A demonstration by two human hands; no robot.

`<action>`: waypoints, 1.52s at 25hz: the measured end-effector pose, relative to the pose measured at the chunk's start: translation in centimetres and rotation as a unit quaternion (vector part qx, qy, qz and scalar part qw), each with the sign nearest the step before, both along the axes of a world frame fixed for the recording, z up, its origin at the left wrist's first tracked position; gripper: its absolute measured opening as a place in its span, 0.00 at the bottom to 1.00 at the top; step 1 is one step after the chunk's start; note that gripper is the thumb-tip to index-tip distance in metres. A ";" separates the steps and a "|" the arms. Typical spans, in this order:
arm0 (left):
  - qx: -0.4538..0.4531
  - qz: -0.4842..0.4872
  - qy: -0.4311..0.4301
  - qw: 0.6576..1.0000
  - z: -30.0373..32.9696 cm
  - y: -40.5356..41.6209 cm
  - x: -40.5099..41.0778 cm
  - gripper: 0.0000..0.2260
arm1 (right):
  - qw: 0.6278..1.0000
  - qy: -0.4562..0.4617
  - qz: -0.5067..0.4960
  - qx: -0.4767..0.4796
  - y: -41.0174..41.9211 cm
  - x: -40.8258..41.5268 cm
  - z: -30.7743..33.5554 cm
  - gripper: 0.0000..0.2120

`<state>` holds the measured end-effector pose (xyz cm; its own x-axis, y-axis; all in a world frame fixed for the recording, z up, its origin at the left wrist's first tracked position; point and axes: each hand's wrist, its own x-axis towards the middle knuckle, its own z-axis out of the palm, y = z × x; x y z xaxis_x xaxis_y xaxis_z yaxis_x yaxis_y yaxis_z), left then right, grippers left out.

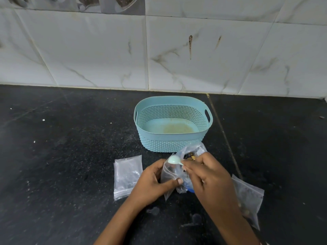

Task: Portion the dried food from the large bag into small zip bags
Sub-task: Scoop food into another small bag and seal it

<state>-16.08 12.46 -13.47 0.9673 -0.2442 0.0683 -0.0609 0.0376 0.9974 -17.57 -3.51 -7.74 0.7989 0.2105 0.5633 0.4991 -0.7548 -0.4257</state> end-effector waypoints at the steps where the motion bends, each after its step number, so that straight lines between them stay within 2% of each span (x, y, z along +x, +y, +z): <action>1: 0.002 0.000 -0.001 1.000 0.0 0.0 0.0 0.16 | 1.000 0.002 0.002 0.000 0.0 0.0 0.0 0.10; 9: 0.017 0.000 0.015 1.000 -0.1 0.3 -0.1 0.14 | 0.994 0.023 -0.008 0.103 -0.3 -0.5 0.3 0.12; 17: 0.016 0.009 0.031 0.999 -0.2 0.2 0.0 0.20 | 0.994 0.026 -0.041 0.100 -1.0 -0.9 -0.4 0.09; 21: 0.028 0.005 0.038 0.999 -0.1 0.2 -0.1 0.15 | 0.987 0.007 -0.079 0.139 -1.6 -1.0 -0.5 0.10; 23: 0.033 0.005 0.039 0.999 0.0 0.2 -0.1 0.15 | 0.988 0.016 -0.104 0.111 -2.0 -0.5 -0.7 0.09; 26: 0.036 0.009 0.037 0.999 0.0 0.2 -0.2 0.16 | 0.990 0.043 -0.131 0.003 -2.5 0.4 -1.4 0.07; 29: 0.032 0.008 0.035 0.999 0.0 0.4 -0.3 0.17 | 0.981 0.087 -0.145 -0.096 -2.1 1.4 -2.3 0.10; 31: 0.027 0.006 0.038 0.999 -0.1 0.5 -0.4 0.19 | 0.977 0.102 -0.141 -0.123 -1.5 1.4 -2.8 0.11; 34: 0.022 0.002 0.041 0.999 0.1 0.4 -0.5 0.19 | 0.978 0.077 -0.124 -0.148 -0.8 0.9 -2.8 0.12; 38: 0.020 -0.008 0.053 0.998 0.5 0.5 -0.5 0.22 | 0.966 0.063 -0.156 -0.197 -1.0 2.0 -1.5 0.17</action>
<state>-16.57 13.00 -13.02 0.9646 -0.2598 -0.0448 0.0456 -0.0026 0.9990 -15.57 -4.52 -9.28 0.9149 0.1271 0.3831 0.1851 -0.9756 -0.1182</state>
